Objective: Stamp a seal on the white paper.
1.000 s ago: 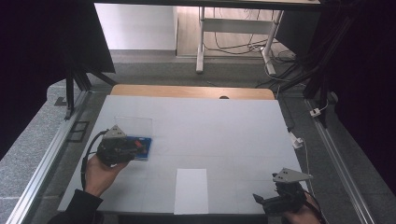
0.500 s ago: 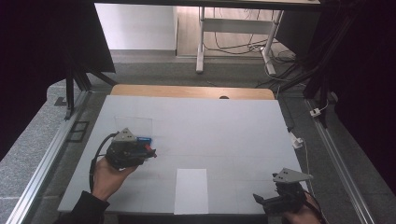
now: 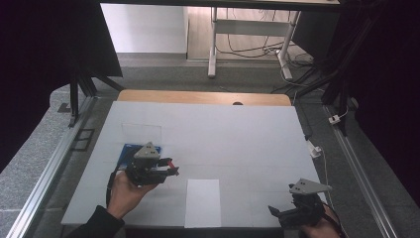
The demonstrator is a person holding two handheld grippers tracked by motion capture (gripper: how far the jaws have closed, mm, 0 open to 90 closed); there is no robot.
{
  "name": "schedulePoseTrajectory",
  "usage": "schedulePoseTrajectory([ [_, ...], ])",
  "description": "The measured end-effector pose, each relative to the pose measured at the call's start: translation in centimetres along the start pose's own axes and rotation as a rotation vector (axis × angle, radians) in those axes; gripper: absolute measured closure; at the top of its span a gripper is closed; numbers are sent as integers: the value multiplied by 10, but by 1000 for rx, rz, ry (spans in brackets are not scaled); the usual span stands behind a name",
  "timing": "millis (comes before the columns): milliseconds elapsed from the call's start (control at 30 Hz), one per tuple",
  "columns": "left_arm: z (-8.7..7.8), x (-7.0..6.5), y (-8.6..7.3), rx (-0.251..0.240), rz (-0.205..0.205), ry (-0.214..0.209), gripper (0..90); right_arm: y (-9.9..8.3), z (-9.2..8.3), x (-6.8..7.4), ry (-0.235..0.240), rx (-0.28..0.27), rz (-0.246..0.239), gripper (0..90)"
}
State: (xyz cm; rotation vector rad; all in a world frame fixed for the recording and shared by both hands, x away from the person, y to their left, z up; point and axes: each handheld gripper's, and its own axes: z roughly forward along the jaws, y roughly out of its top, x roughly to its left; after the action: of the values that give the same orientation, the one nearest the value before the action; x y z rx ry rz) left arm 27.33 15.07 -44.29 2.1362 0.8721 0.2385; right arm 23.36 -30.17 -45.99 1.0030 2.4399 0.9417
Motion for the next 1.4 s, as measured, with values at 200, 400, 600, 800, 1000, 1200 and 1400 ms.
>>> schedulePoseTrajectory([
  [200,10,-14,3,49,57,-10,582,0,0,0,-1,2,-3,0],
  [400,20,-21,5,82,58,-77,582,0,0,0,0,2,-5,0],
  [600,29,-28,6,93,67,-86,582,0,0,0,1,2,-6,0],
  [800,39,-33,7,94,80,-88,582,0,0,1,3,3,-7,0],
  [1000,52,-40,9,97,103,-108,583,0,0,1,3,4,-9,0],
  [1200,65,-49,6,108,133,-129,583,0,0,1,4,3,-9,0],
  [1400,77,-57,2,142,170,-124,583,0,0,1,3,2,-12,0],
])
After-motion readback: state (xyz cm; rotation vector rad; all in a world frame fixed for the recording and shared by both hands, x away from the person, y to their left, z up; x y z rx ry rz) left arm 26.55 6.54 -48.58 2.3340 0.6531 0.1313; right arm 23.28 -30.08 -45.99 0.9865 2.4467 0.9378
